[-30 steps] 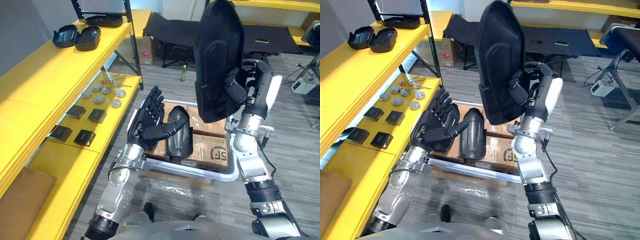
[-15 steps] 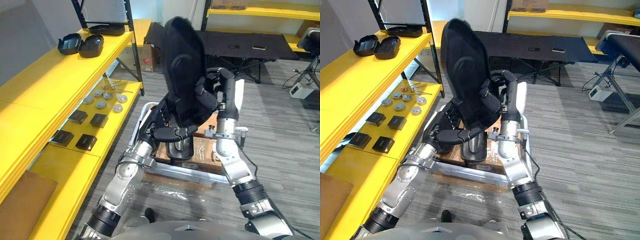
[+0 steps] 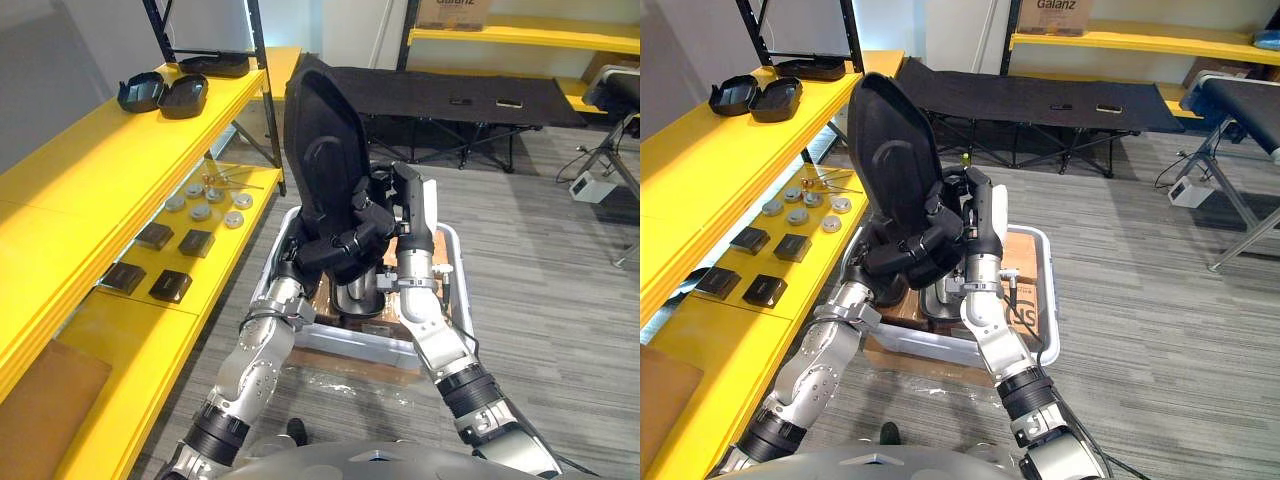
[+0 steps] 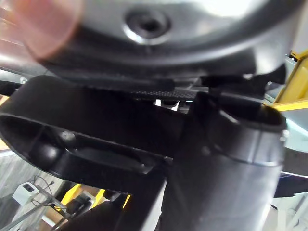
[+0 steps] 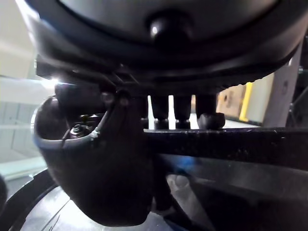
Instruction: Walk over and take three plastic housings, then place them on the shelf
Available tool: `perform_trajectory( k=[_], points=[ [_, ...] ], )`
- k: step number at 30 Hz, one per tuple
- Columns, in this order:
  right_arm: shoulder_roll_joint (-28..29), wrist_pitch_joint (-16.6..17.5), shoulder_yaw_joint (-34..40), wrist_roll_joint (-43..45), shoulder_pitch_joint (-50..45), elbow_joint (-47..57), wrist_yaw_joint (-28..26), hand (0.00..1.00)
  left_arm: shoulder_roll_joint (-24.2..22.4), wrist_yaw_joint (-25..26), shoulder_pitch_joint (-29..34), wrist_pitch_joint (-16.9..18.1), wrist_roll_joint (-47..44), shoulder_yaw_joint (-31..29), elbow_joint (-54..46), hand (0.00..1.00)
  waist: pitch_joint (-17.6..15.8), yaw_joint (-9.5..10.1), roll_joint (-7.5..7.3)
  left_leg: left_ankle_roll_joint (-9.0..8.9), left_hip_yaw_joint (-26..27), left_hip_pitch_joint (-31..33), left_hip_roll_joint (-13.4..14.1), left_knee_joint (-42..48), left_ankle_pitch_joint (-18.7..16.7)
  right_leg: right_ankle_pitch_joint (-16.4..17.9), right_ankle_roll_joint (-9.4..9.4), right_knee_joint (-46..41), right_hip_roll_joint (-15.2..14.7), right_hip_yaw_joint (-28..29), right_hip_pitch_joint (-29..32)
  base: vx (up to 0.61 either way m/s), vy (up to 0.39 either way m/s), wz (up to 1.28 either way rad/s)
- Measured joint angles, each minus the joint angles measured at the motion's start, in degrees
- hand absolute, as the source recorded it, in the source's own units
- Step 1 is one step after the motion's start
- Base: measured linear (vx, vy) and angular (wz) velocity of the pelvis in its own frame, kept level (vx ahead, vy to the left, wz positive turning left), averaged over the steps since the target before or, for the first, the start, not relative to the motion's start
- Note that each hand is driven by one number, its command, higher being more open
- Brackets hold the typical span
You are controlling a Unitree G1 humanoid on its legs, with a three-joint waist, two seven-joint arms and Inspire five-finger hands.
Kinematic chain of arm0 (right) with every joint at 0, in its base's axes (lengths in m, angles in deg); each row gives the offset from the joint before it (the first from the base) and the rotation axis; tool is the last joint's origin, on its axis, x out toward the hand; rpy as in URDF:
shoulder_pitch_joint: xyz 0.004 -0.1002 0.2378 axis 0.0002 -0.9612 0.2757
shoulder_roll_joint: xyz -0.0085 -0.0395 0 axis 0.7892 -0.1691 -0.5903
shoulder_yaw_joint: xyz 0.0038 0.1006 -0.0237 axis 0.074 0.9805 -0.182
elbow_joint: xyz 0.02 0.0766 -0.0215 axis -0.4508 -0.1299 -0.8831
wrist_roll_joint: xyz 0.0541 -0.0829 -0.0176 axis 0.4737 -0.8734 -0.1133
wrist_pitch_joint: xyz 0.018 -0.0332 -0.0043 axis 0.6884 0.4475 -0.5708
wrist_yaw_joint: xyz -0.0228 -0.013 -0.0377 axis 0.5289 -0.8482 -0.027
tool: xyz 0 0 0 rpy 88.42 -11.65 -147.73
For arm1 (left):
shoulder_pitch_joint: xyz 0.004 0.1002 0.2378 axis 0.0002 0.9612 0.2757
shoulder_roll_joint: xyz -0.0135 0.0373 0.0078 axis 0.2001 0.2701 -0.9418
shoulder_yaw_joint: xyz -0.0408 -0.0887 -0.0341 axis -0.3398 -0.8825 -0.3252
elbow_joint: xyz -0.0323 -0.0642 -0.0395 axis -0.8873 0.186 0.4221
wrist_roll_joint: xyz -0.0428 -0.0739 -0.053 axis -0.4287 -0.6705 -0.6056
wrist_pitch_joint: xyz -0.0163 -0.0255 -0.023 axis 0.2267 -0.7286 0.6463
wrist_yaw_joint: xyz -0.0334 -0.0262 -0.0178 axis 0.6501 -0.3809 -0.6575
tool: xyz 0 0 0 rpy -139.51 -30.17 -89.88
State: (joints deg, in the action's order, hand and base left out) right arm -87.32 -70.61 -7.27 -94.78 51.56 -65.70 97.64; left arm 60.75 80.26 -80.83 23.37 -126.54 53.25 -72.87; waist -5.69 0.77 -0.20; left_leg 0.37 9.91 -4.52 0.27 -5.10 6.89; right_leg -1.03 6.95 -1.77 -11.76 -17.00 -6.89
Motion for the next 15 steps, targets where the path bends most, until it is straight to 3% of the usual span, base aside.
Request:
perform_trajectory(
  k=[2, 10, 15],
  points=[
    [0.0, 0.0, -0.3, 0.0, -0.6, -0.4, 0.7, 0.0, -0.1, -0.5, 0.0, -1.6, -2.7, 0.0, 0.8, 0.0, 0.2, -0.01, -0.27, 0.02, 0.0, 0.0, 0.0, 0.0, 0.0, 0.0, -0.07, 0.0, 0.0, 0.0, 0.3, 0.0, 0.0, 0.0],
    [-0.1, 0.4, -1.9, 0.1, -2.2, -0.5, 3.3, 0.0, -1.1, 0.0, -1.6, -2.4, -6.8, 0.4, 6.3, 0.0, 0.5, 0.33, -0.84, -0.17, -0.1, 0.4, 0.4, 0.0, 0.2, -1.2, -0.49, 2.1, 0.7, 0.1, -0.5, 0.0, -0.001, -0.01],
    [0.0, 0.6, -4.0, 0.1, -2.4, -0.4, 3.8, 0.0, -0.1, 2.6, -2.8, 1.4, -8.4, 1.5, 10.3, 0.0, 0.8, 0.31, -1.51, -0.53, -0.2, 0.4, 0.9, 0.0, 0.3, -1.1, -0.66, 1.8, 1.1, -0.1, -0.5, 0.0, 0.0, 0.01]
  ],
)
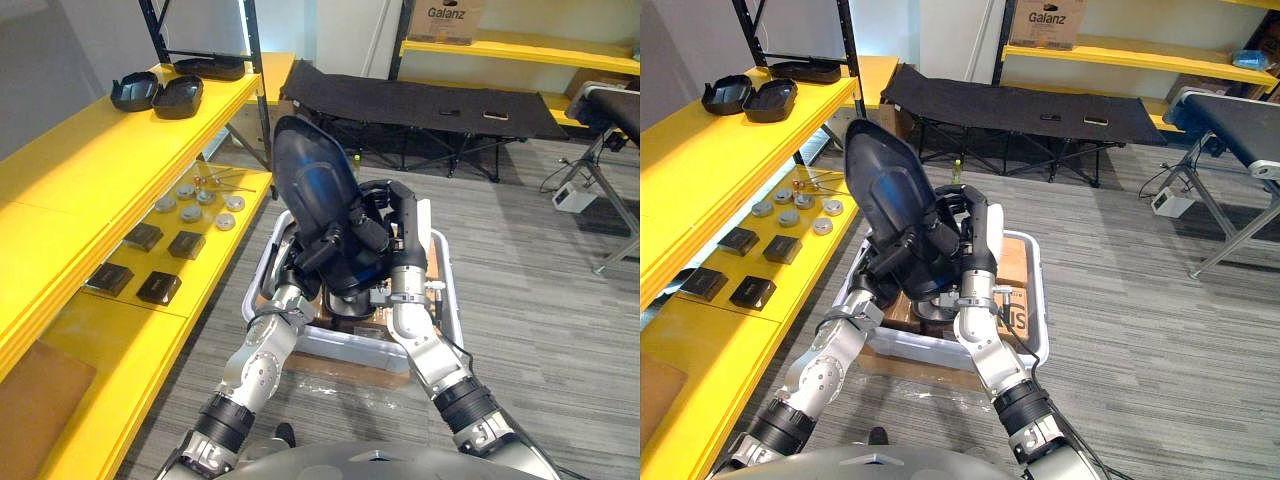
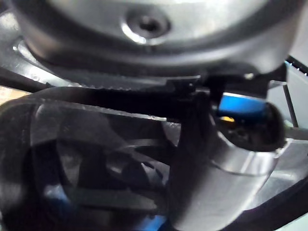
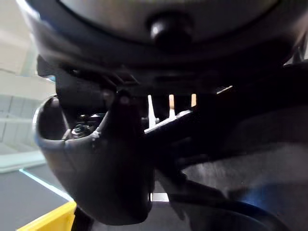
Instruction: Walk over and take three plastic housings, then place them on the shelf
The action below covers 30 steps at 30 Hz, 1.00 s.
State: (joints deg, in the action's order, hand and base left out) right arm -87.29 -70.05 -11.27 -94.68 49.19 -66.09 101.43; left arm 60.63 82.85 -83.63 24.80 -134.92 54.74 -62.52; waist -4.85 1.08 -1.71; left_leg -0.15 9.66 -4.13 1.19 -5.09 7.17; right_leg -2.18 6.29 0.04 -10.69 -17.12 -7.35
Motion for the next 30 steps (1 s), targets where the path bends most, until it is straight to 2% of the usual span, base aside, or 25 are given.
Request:
perform_trajectory(
  k=[4, 8, 9, 13, 15, 17, 19, 21, 25, 28, 30],
  points=[
    [0.8, 0.0, -0.2, -0.2, 0.0, 0.4, 0.3, 0.0, 0.1, 1.9, 0.0, 3.3, 0.4, 1.0, 0.0, 0.0, 0.0, 0.16, -0.08, 0.0, 0.1, 0.0, -0.1, 0.0, 0.0, 0.0, -0.03, -0.1, 0.0, 0.0, 0.1, 0.0, 0.0, 0.0],
    [2.4, 0.0, -0.2, 0.0, 0.0, 1.4, 1.1, 0.0, -0.8, 5.0, 0.2, 6.5, 8.1, 1.2, -0.9, 0.0, 0.0, 0.04, -0.14, -0.23, 0.1, -0.1, -0.3, 0.0, -0.2, 0.3, -0.41, -0.5, -0.2, -0.1, 0.2, 0.0, 0.0, 0.0],
    [2.8, 0.0, -0.2, 0.1, 0.0, 2.4, 1.3, 1.0, -1.0, 6.5, 0.4, 7.3, 11.3, 1.1, -2.3, 0.0, 0.0, 0.03, -0.2, -0.23, 0.0, -0.1, -0.3, 0.0, -0.1, 0.4, -0.56, -0.7, -0.2, -0.1, 0.2, 0.0, 0.0, 0.0],
    [2.9, 0.3, -0.3, 0.6, -0.4, 4.1, 1.4, 1.0, -1.9, 9.8, 0.5, 9.3, 20.2, 0.5, -3.6, 0.0, 0.1, 0.05, -0.49, -0.29, -0.1, -0.3, -0.3, 0.0, -0.1, 0.6, -0.82, -0.9, -0.2, -0.3, 0.3, -0.01, 0.005, 0.02],
    [2.9, 2.2, -0.9, 1.2, -1.2, 4.4, 1.5, 1.0, -2.0, 12.0, 0.6, 9.4, 23.7, 0.1, -5.0, 0.0, 0.1, 0.09, -0.58, -0.29, -0.2, -0.3, -0.3, 0.0, -0.1, 0.6, -0.82, -0.8, -0.2, -0.4, 0.3, 0.0, 0.0, 0.0],
    [3.0, 4.2, -2.4, 2.1, -2.9, 4.4, 1.5, 1.0, -3.3, 15.5, 0.6, 9.5, 26.7, -2.0, -7.2, 0.0, 0.1, -0.07, -0.82, -0.29, -0.1, -0.3, -0.3, 0.0, -0.1, 0.6, -0.83, -0.8, -0.2, -0.4, 0.3, 0.0, 0.0, 0.0],
    [3.5, 4.3, -2.7, 2.3, -5.2, 4.4, 1.0, 1.0, -5.6, 18.5, 0.6, 10.0, 30.6, -4.2, -9.3, 0.0, 0.1, 0.01, -1.14, -0.3, -0.2, -0.3, -0.3, 0.0, -0.1, 0.6, -0.86, -0.8, -0.2, -0.4, 0.3, 0.0, 0.0, 0.0],
    [4.0, 4.9, -2.5, 5.4, -5.9, 4.4, -0.4, 1.0, -6.0, 20.2, 0.6, 11.4, 36.4, -5.8, -9.6, 0.0, 0.1, -0.12, -1.21, -0.31, -0.2, -0.3, -0.3, 0.0, -0.1, 0.7, -0.87, -0.8, -0.2, -0.5, 0.3, 0.0, 0.0, 0.0],
    [3.8, 7.1, 1.7, 16.2, -7.0, 4.7, -9.1, 1.0, -5.7, 23.1, 1.5, 11.3, 48.3, -6.4, -13.3, 0.0, 0.1, -0.06, -1.45, -0.3, -0.3, -0.2, -0.3, 0.0, -0.1, 0.7, -0.87, -0.7, -0.3, -0.5, 0.3, 0.0, 0.0, 0.0],
    [3.5, 8.1, 6.3, 19.9, -9.5, 6.9, -13.8, 1.0, -5.0, 23.9, 1.6, 11.0, 54.8, -7.3, -14.4, 0.0, 0.0, -0.25, -1.46, -0.31, -0.2, -0.1, -0.3, 0.0, -0.2, 0.6, -0.85, -0.4, -0.2, -0.4, 0.3, 0.0, 0.0, -0.01],
    [2.2, 8.3, 7.9, 20.8, -11.2, 9.4, -17.8, 1.0, -4.7, 23.8, 3.6, 10.8, 58.5, -7.1, -16.1, 0.0, 0.0, -1.34, -1.47, -0.37, 0.2, -0.1, -0.3, 0.0, -0.4, 0.6, -0.75, 0.0, -0.2, 0.0, 0.3, 0.0, 0.0, -0.08]
  ],
)
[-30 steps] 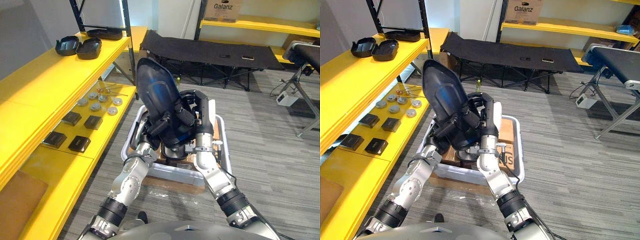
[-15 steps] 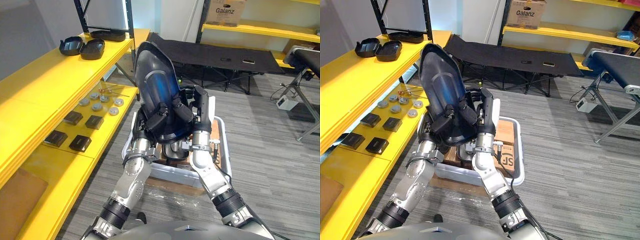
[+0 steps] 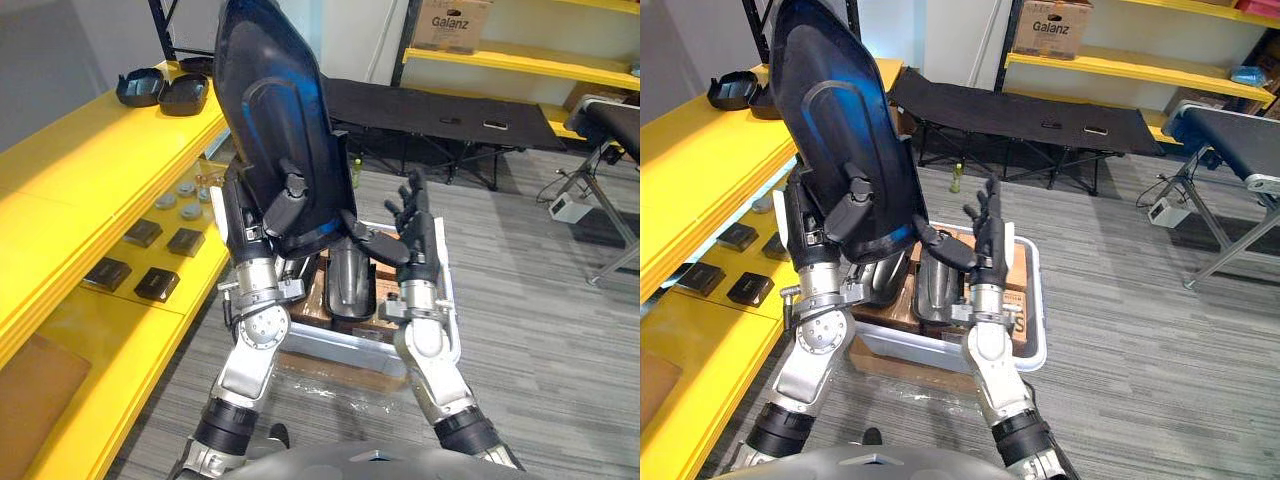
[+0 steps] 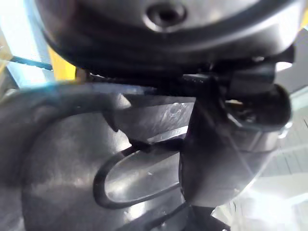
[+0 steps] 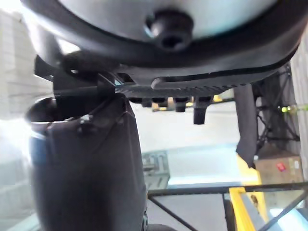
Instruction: Walk over and take three plastic housings, then place them on the shelf
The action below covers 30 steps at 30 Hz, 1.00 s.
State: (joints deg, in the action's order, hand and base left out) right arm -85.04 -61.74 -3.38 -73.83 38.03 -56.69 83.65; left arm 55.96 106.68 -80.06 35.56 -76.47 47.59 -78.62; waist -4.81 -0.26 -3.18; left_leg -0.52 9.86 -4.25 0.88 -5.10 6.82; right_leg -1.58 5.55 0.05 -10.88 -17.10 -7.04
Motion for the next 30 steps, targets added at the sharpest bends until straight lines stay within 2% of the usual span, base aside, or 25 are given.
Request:
perform_trajectory(
  k=[3, 5, 6, 8, 11, 15, 17, 22, 26, 30],
  points=[
    [-0.5, 0.1, 3.4, 3.5, -3.1, 2.2, -6.6, 1.0, -0.1, -0.1, 2.0, 0.0, 4.9, -0.1, -0.4, 0.0, 0.0, -0.65, 0.01, -0.16, 0.8, 0.0, 0.2, 0.0, -0.3, 0.0, 0.3, 0.1, 0.2, 0.7, 0.2, 0.0, 0.0, -0.13],
    [0.1, 0.3, 8.1, 10.2, -5.0, 2.6, -10.2, 1.0, 0.2, 0.0, 3.4, -0.2, 9.1, -3.0, -0.4, 0.0, -0.1, -1.06, 0.17, -0.25, 1.2, 0.1, 0.4, 0.0, -0.5, 0.0, 0.36, 0.1, 0.4, 1.4, 0.7, 0.03, -0.005, -0.18],
    [0.0, 0.2, 13.2, 21.4, -6.9, 3.1, -16.6, 1.0, 0.6, -0.2, 5.1, -0.1, 8.7, -6.8, -0.5, 0.0, -0.3, -1.33, 0.45, -0.4, 1.8, 0.2, 0.6, 0.0, -0.7, 0.0, 0.38, 0.2, 0.5, 2.0, 1.0, 0.04, -0.007, -0.18],
    [-0.1, 0.3, 18.3, 32.9, -9.6, 3.6, -22.9, 1.0, 1.0, -1.1, 7.6, -0.1, 5.6, -11.3, -0.6, 0.0, -0.5, -1.64, 0.74, -0.63, 2.4, 0.3, 0.8, 0.0, -0.9, -0.1, 0.18, 0.2, 0.8, 2.6, 1.4, 0.06, -0.009, -0.2],
    [-0.2, 0.4, 22.2, 40.4, -14.0, 3.7, -28.4, 1.0, 1.0, -2.7, 12.2, -0.1, -0.3, -16.1, -0.6, 0.0, -0.5, -1.94, 0.81, -0.92, 3.3, 0.7, 1.4, 0.0, -1.3, -0.3, 0.3, 0.3, 1.3, 3.5, 2.4, 0.07, -0.022, -0.22],
    [0.0, -1.9, 21.4, 39.1, -17.3, 3.6, -29.1, 1.0, 0.9, -5.6, 16.6, 0.7, -6.7, -17.3, -0.6, 0.0, -0.5, -1.59, 0.86, -1.18, 4.6, 0.8, 1.8, 0.0, -1.5, -0.2, 0.22, 0.3, 1.9, 5.0, 3.4, 0.05, -0.021, -0.21],
    [0.0, -3.0, 20.6, 37.1, -17.5, 1.5, -29.1, 1.0, 0.5, -7.0, 18.4, 2.5, -8.9, -17.4, -0.6, 0.0, -0.5, -1.54, 0.86, -1.45, 5.5, 0.8, 1.8, 0.1, -2.0, -0.2, 0.16, 0.2, 2.0, 6.0, 3.9, 0.03, 0.002, -0.2],
    [0.0, -6.0, 19.1, 35.8, -17.8, -3.1, -29.8, 1.0, 0.0, -7.1, 19.7, 5.3, -9.8, -17.6, -0.6, 0.0, -0.8, -1.43, 1.13, -1.35, 5.5, 1.0, 1.7, 0.3, -2.6, -0.2, 0.17, 0.2, 1.9, 6.2, 4.0, 0.01, 0.003, -0.03],
    [-0.2, -6.7, 14.5, 34.9, -16.9, -3.1, -29.8, 1.0, 0.0, -8.0, 19.1, 5.3, -9.8, -16.8, -0.6, 0.0, -2.2, -1.39, 1.94, -1.3, 0.2, 5.8, 1.5, 4.8, -3.9, 0.4, 0.29, -0.4, 1.2, 1.6, 3.8, -0.03, -0.001, 0.63],
    [-0.4, -7.6, 7.7, 34.9, -16.1, -3.0, -28.7, 1.0, -0.2, -9.5, 19.9, 5.2, -11.1, -15.6, -1.3, 0.0, -4.1, 0.7, 3.17, -1.14, -6.9, 6.0, 0.6, 3.8, -2.3, 3.2, 0.46, -3.0, 0.8, -4.6, 1.3, -0.02, -0.029, 0.97]
  ],
)
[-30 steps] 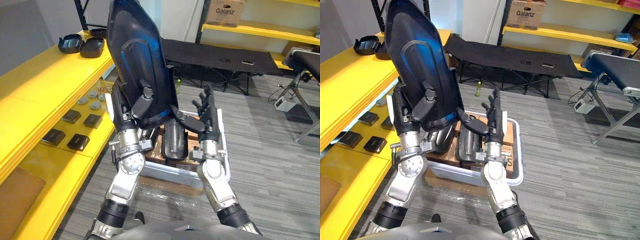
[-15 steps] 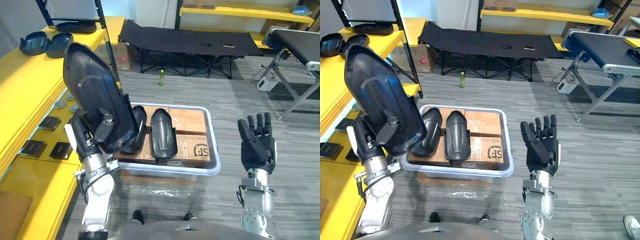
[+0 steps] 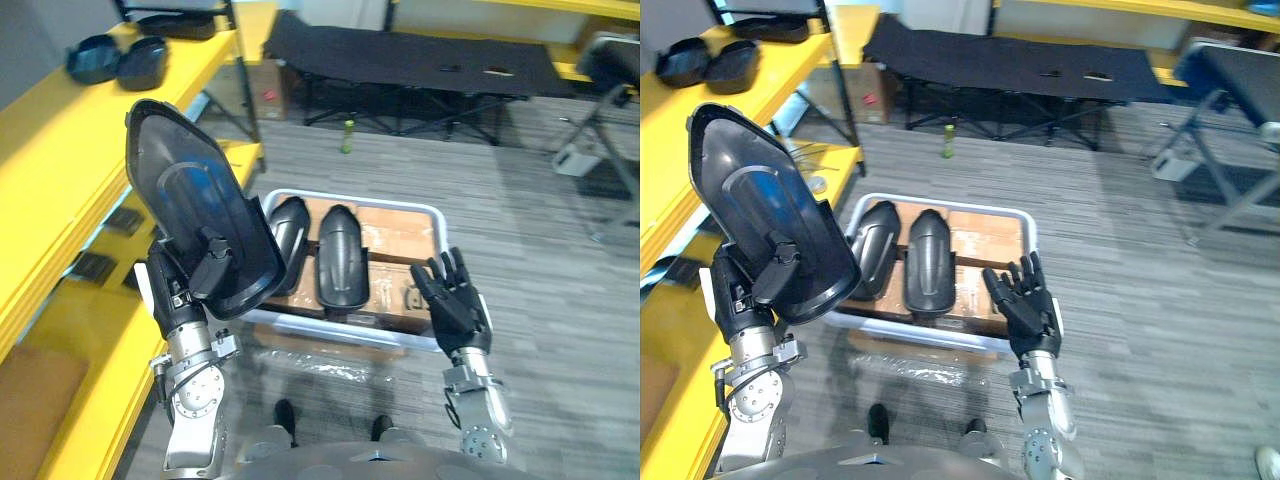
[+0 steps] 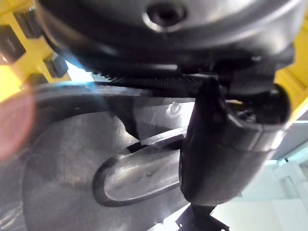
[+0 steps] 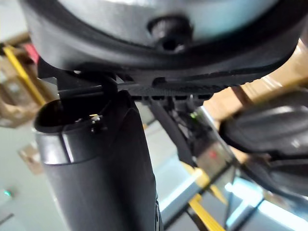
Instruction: Walk over and take three plastic housings, then place them on the shelf
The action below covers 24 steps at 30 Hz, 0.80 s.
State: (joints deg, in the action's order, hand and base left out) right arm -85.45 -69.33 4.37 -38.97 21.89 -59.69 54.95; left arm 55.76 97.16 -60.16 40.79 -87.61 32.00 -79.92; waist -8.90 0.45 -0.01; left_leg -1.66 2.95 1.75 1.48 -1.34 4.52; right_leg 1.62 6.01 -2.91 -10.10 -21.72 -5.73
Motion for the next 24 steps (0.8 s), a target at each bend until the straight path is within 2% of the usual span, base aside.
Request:
perform_trajectory(
  k=[2, 5, 7, 8, 9, 10, 12, 13, 15, 18, 21, 24],
  points=[
    [-0.2, -1.5, -5.0, -0.2, 1.4, 0.0, 0.1, 1.0, -0.1, -1.0, 3.4, -0.1, -2.1, 0.0, -4.1, 0.0, -0.2, 1.76, 0.25, -0.17, -3.6, -0.1, 0.0, -2.4, 1.9, 1.4, -0.17, -0.8, 0.5, -3.4, -0.8, -0.01, -0.081, 0.84],
    [-0.2, -3.1, -8.2, -1.2, 3.0, 0.0, 0.1, 1.0, 0.0, -2.4, 6.0, -0.1, -3.7, -0.1, -6.9, 0.0, -0.8, 3.3, 0.99, -0.02, -6.4, 0.4, -0.3, -3.7, 3.1, 2.8, -0.32, -1.9, 0.4, -7.0, -2.7, -0.01, -0.04, 1.04],
    [-0.3, -2.9, -8.2, -4.2, 3.7, 0.0, 0.4, 1.0, 0.2, -5.1, 6.4, -0.1, -4.9, -0.1, -7.4, 0.0, -0.9, 2.98, 1.38, 1.71, -0.1, 2.3, 0.6, -2.8, 1.9, 3.0, -0.11, -1.9, 0.1, -13.0, -4.4, -0.03, -0.008, 1.77],
    [-1.0, -2.6, -7.4, -5.0, 4.1, 0.0, 1.6, 1.0, 0.4, -7.7, 6.0, -0.1, -5.2, 0.4, -7.4, 0.0, -1.0, 2.22, 1.79, 2.7, 7.4, 4.7, 2.6, -0.7, 1.5, 3.0, -0.11, -1.9, 0.1, -17.5, -5.6, -0.04, 0.017, 1.79],
    [-1.5, -2.4, -7.0, -5.5, 4.2, 0.0, 2.4, 1.0, 0.6, -8.8, 6.0, -0.1, -5.5, 0.8, -7.4, 0.0, -0.9, 2.22, 1.97, 3.18, 10.9, 5.6, 3.6, 0.2, 1.4, 3.0, -0.11, -2.0, 0.2, -19.1, -5.9, -0.03, 0.053, 2.02],
    [-2.4, -1.9, -5.9, -7.2, 4.3, 0.0, 4.0, 1.0, 1.2, -10.9, 5.8, 0.0, -6.6, 1.7, -7.4, 0.0, -1.1, 2.35, 2.33, 3.76, 17.7, 6.4, 5.3, 1.5, 1.3, 3.1, -0.1, -2.2, 0.1, -21.5, -6.6, 0.0, 0.066, 1.3],
    [-3.3, -1.2, -4.7, -8.8, 4.6, 0.0, 5.7, 1.0, 1.7, -13.0, 5.9, 0.0, -7.8, 2.5, -7.3, 0.0, -1.4, 2.38, 2.66, 4.71, 22.8, 6.8, 6.1, 2.1, 2.5, 4.7, 0.52, -4.3, -1.1, -22.3, -6.7, 0.03, 0.109, 1.21],
    [-3.8, -0.8, -4.2, -9.0, 4.8, -0.1, 6.1, 1.0, 2.0, -13.3, 6.0, 0.0, -7.9, 3.2, -7.2, 0.0, -1.4, 2.46, 2.69, 4.46, 22.9, 6.7, 5.7, 2.0, 4.2, 6.1, 0.82, -5.8, -2.1, -21.6, -6.8, 0.04, 0.12, 0.8],
    [-3.3, -0.5, -4.5, -9.1, 6.5, -0.7, 5.9, 1.0, 2.9, -13.3, 6.8, -0.1, -7.9, 3.0, -7.0, 0.0, -1.5, 2.78, 2.51, 4.68, 24.0, 5.8, 4.7, 2.1, 4.4, 6.7, 0.9, -7.4, -3.9, -19.7, -6.6, 0.01, 0.096, 0.03],
    [-2.5, 0.7, -4.9, -9.2, 7.3, -0.7, 4.8, 1.0, 3.4, -13.7, 6.6, -0.1, -8.9, 3.5, -7.0, 0.0, -1.5, 2.47, 2.44, 4.71, 25.7, 4.5, 4.1, 2.2, 4.2, 6.7, 0.91, -7.0, -4.9, -17.2, -6.6, -0.02, 0.08, -0.35],
    [-2.4, 0.9, -5.3, -9.1, 7.1, -0.7, 4.7, 1.0, 3.5, -14.8, 5.7, -0.1, -9.4, 3.9, -7.0, 0.0, -1.5, 1.97, 2.4, 4.57, 25.9, 4.5, 4.0, 1.8, 4.1, 6.8, 1.02, -6.8, -4.8, -17.2, -6.4, -0.05, 0.04, -0.1],
    [-2.4, 0.9, -5.4, -9.3, 6.9, -0.5, 4.8, 1.0, 3.5, -15.2, 4.3, -0.1, -9.5, 4.0, -7.0, 0.0, -1.5, 1.48, 2.27, 4.2, 24.3, 4.4, 2.6, -1.3, 6.2, 8.6, 2.36, -7.4, -4.9, -18.0, -6.3, -0.06, 0.019, 0.29]
  ],
)
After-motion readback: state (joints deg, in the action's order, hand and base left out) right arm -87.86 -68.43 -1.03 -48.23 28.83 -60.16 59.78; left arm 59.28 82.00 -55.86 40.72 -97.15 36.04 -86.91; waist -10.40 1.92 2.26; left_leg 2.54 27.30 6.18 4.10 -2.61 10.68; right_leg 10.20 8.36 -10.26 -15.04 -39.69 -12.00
